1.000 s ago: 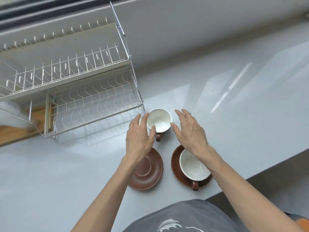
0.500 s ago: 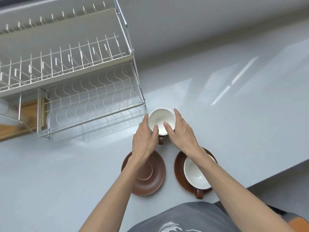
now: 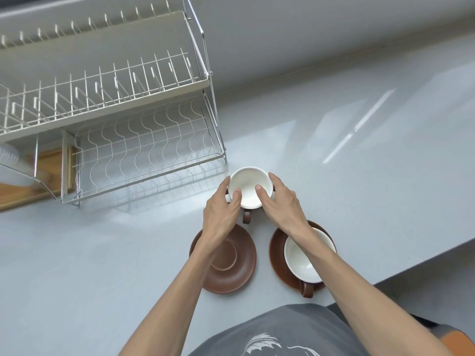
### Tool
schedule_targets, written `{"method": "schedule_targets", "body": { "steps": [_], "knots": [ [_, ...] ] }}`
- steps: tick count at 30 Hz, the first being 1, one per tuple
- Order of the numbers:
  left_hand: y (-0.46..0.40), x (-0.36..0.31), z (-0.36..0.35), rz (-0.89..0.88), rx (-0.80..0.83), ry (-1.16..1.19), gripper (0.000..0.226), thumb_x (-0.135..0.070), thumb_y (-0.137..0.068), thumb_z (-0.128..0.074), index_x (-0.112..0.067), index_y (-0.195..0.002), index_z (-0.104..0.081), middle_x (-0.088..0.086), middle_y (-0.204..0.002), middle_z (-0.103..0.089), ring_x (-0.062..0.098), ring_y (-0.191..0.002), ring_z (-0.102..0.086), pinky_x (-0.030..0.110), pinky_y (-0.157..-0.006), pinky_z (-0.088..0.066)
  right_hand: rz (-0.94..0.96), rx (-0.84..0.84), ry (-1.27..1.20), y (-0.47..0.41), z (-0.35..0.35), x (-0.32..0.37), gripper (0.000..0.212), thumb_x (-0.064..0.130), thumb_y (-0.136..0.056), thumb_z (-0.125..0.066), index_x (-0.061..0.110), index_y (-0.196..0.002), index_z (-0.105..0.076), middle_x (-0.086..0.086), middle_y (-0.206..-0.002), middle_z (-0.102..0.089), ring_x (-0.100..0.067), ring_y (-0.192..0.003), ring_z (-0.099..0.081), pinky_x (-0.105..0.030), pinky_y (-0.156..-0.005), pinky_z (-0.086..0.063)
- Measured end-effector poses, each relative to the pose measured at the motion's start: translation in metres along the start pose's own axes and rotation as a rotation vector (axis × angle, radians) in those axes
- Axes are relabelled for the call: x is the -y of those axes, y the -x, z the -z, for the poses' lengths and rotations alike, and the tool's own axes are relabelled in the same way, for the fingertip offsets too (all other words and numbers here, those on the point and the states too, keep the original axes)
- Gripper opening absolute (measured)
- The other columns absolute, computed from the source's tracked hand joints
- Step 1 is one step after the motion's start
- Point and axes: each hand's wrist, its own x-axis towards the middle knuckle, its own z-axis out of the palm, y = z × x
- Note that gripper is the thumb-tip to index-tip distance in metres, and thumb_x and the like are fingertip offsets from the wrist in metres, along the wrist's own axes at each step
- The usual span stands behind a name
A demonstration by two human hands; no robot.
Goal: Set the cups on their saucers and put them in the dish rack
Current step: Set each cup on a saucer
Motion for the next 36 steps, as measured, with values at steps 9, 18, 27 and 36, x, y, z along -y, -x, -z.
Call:
{"method": "schedule_targets", "body": {
  "steps": [9,18,27,36],
  "knots": [
    [0.046,0.008,0.027,-0.036,-0.045,0.092,0.043,-0.044,-0.095,-0.050,-0.042,-0.138,-0.052,-0.007,-0.122,-0.064,0.021,-0.099,-0.070,0.046,-0.101,-0.049,0.062,0.002,0.003,0.039,-0.008,0.003,0.065,0.052,-0.096,-0.046,0.020,-0.152,-0.033,-0.011,-0.141,-0.056,-0.036,-0.119,-0.061,-0.043,-0.108,-0.040],
    [0.087,0.058,0.046,0.046,-0.045,0.108,0.048,-0.057,-0.086,-0.048,-0.051,-0.133,-0.052,-0.019,-0.108,-0.066,0.020,-0.102,-0.071,0.045,-0.100,-0.051,0.080,0.075,0.017,0.089,-0.040,-0.002,0.063,0.048,-0.099,-0.048,0.019,-0.153,-0.032,-0.012,-0.141,-0.057,-0.030,-0.135,-0.047,-0.035,-0.107,-0.035],
    [0.109,0.093,0.056,0.095,-0.033,0.114,0.025,-0.054,-0.090,-0.050,-0.074,-0.106,-0.052,-0.027,-0.093,-0.061,0.021,-0.091,-0.072,0.044,-0.095,-0.053,0.076,0.081,-0.026,0.117,-0.070,-0.016,0.057,0.058,-0.093,-0.047,0.032,-0.144,-0.042,-0.002,-0.115,-0.070,-0.027,-0.100,-0.069,-0.041,-0.096,-0.050],
    [0.117,0.106,0.051,0.078,0.000,0.170,0.047,-0.060,-0.082,-0.048,-0.052,-0.127,-0.054,-0.019,-0.098,-0.062,0.024,-0.089,-0.071,0.047,-0.091,-0.055,0.096,0.056,-0.040,0.126,-0.078,-0.026,0.052,0.054,-0.095,-0.050,0.032,-0.142,-0.043,0.003,-0.111,-0.071,-0.023,-0.097,-0.068,-0.039,-0.093,-0.052]
  ]
}}
